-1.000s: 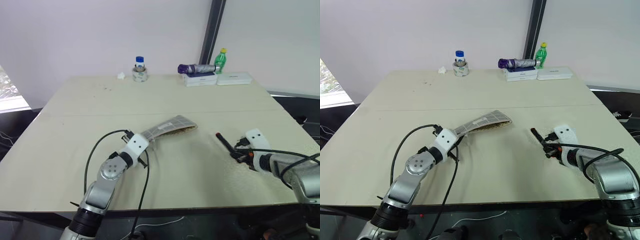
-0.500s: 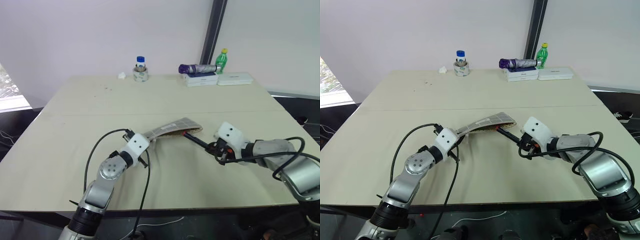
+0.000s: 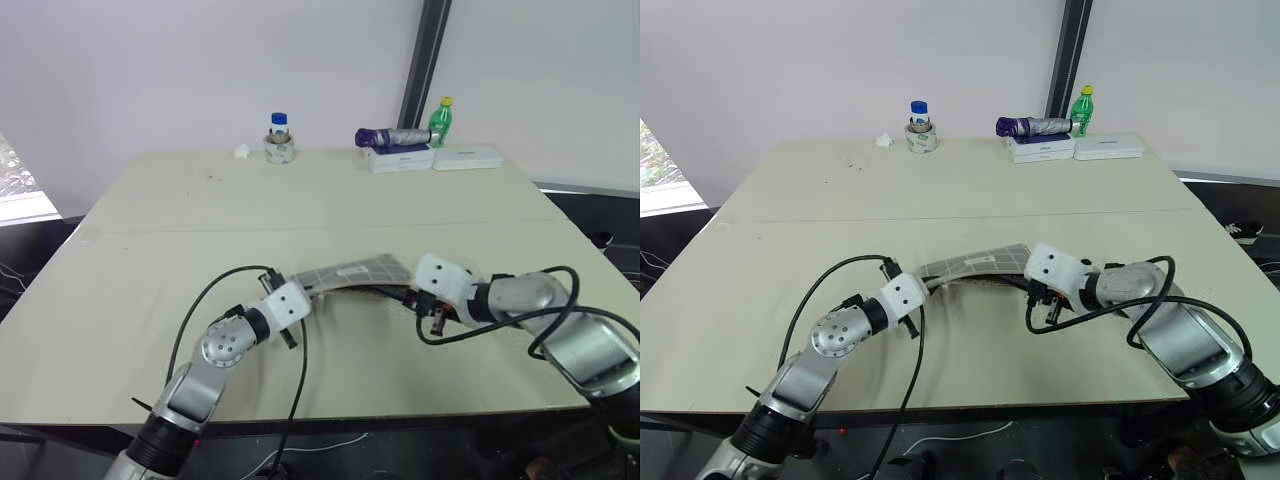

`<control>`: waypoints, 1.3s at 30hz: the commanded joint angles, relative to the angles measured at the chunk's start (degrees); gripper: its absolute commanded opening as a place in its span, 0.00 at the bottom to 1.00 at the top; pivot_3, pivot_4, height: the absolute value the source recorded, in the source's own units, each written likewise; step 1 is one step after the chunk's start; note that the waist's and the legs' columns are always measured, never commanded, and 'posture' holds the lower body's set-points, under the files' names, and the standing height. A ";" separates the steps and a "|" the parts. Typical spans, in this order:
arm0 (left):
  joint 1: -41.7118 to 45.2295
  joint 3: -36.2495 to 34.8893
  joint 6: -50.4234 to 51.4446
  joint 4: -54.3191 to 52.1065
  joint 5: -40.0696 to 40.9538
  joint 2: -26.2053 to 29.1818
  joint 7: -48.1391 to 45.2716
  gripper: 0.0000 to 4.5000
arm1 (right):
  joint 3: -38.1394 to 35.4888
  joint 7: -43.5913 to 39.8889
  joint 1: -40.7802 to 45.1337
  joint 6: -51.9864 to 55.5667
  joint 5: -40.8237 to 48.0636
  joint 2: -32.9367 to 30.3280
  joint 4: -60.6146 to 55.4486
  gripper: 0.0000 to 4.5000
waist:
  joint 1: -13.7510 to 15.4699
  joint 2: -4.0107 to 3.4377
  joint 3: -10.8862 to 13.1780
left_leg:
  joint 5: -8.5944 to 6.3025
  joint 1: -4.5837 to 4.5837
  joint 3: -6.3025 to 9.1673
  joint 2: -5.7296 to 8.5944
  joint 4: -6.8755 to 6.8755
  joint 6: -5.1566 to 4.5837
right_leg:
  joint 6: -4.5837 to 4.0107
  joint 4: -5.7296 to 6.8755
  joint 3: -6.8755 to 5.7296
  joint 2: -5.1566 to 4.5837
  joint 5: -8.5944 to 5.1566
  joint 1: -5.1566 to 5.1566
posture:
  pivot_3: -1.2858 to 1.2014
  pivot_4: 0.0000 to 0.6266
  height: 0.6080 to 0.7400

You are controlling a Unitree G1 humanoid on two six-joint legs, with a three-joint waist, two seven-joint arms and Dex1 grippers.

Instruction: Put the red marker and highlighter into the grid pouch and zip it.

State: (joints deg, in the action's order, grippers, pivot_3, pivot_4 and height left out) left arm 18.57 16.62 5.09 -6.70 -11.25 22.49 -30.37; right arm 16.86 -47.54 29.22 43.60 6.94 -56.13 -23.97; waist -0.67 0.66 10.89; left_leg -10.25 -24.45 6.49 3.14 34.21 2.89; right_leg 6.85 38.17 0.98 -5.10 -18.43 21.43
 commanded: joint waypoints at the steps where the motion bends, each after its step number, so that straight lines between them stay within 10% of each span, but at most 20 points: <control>1: 0.70 0.96 -2.54 -1.56 0.27 0.34 -1.85 0.00 | 1.46 -1.17 2.83 -3.01 -3.28 0.19 -0.80 0.07 | 0.01 0.00 0.00 | 0.00 0.00 0.00 -0.01 0.00 0.00 | 0.00 0.00 0.00 0.00 0.00 0.00 | 0.52 0.24 1.00; 8: 0.25 0.74 -1.81 -2.61 0.85 -0.26 -2.97 0.00 | 2.75 -3.36 5.26 -3.46 -4.73 3.46 0.13 0.07 | -0.01 0.00 0.00 | 0.00 0.00 0.03 -0.01 -0.01 0.00 | 0.00 0.00 0.00 0.00 0.00 0.00 | 0.52 0.24 1.00; 14: -0.19 -2.96 5.59 -4.00 4.76 -3.36 -1.12 0.00 | -5.37 -4.93 4.93 -2.23 0.58 4.75 -2.16 0.72 | 0.01 0.00 0.00 | 0.00 0.00 0.04 0.00 0.00 0.00 | 0.01 0.01 0.00 -0.02 0.00 -0.01 | 0.52 0.24 1.00; 26: 10.76 -10.32 28.30 -3.51 15.48 -12.01 1.90 0.00 | -16.56 -5.55 1.69 5.11 14.09 5.88 -8.82 0.72 | 0.03 0.02 0.00 | 0.00 0.00 0.07 0.04 0.07 -0.01 | 0.04 0.01 -0.08 0.02 0.02 -0.09 | 0.52 0.24 1.00; 39: 18.16 -16.23 45.47 -4.70 28.26 -15.85 3.57 0.00 | -14.96 16.43 4.52 13.36 12.06 27.23 1.42 0.72 | -0.14 0.02 0.00 | 0.01 0.00 0.08 0.05 0.06 0.01 | 0.04 0.07 -0.02 0.06 0.03 -0.01 | 0.52 0.24 1.00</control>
State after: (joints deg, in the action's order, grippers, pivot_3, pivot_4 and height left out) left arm 35.29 1.39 50.14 -8.54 15.16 6.60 -27.03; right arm 3.66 -32.26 32.59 56.76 18.42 -29.26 -21.82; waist -0.81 0.67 10.89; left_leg -10.24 -24.45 6.56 3.19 34.25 2.91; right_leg 6.88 38.25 0.97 -5.04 -18.40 21.43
